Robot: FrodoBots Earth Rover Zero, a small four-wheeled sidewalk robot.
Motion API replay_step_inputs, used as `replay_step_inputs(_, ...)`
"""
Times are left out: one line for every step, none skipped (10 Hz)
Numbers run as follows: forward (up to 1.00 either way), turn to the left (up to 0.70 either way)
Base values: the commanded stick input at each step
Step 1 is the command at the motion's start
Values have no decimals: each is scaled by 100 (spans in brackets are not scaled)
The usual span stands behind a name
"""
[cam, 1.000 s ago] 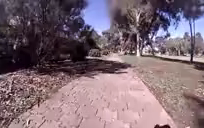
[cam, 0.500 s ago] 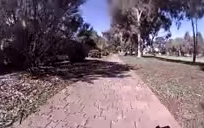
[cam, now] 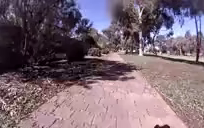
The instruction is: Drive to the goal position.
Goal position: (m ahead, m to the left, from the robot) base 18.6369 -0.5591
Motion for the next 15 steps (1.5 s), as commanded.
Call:
replay_step_inputs(70,0)
replay_step_inputs(70,0)
replay_step_inputs(70,0)
replay_step_inputs(70,0)
replay_step_inputs(70,0)
replay_step_inputs(70,0)
replay_step_inputs(70,0)
replay_step_inputs(70,0)
replay_step_inputs(70,0)
replay_step_inputs(70,0)
replay_step_inputs(70,0)
replay_step_inputs(70,0)
replay_step_inputs(70,0)
replay_step_inputs(70,-25)
replay_step_inputs(70,-15)
